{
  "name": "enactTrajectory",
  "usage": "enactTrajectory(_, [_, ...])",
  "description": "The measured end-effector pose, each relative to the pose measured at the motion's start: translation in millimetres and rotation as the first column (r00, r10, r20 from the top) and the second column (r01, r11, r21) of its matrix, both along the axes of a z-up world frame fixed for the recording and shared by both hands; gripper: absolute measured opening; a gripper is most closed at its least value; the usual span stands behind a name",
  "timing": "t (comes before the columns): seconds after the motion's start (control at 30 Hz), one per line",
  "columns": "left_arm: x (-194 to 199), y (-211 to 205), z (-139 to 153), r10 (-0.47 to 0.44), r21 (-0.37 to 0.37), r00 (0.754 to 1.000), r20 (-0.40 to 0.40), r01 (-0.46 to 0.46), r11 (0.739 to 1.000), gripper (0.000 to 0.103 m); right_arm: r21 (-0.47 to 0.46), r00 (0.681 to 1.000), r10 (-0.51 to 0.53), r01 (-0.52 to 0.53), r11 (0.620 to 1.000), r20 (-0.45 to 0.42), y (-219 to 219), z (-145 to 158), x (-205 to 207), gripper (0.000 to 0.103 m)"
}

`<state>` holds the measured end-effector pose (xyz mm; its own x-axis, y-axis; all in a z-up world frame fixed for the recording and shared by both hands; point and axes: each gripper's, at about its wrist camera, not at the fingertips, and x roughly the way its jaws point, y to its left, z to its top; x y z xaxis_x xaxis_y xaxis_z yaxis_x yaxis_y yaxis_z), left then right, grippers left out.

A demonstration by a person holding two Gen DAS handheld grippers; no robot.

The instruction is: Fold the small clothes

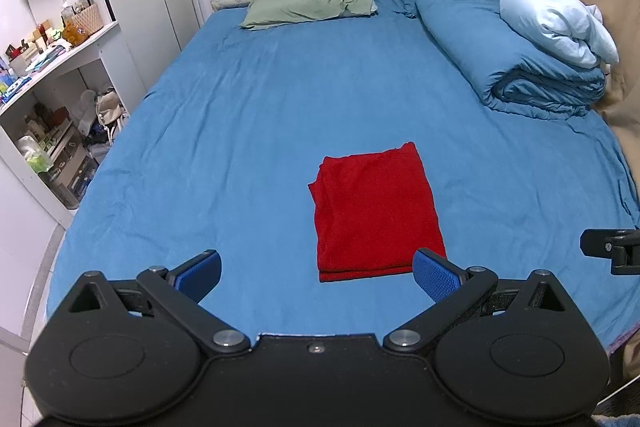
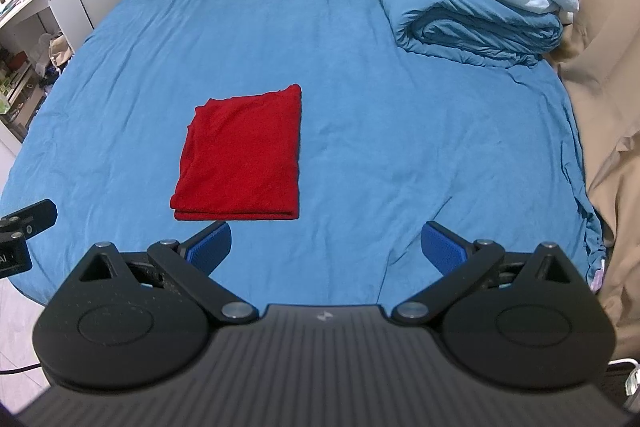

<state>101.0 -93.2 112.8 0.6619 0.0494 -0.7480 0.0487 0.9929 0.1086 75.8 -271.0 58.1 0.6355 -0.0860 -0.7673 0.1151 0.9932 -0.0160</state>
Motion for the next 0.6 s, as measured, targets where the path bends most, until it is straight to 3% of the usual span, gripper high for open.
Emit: enactTrajectory(0.6, [1.8, 0.9, 0.0, 0.019, -0.001, 1.0, -0.012, -0.019, 1.0, 0.103, -0.002, 1.0, -0.003, 0.003, 1.0, -0.012, 0.6, -0.4, 2.5, 0.103])
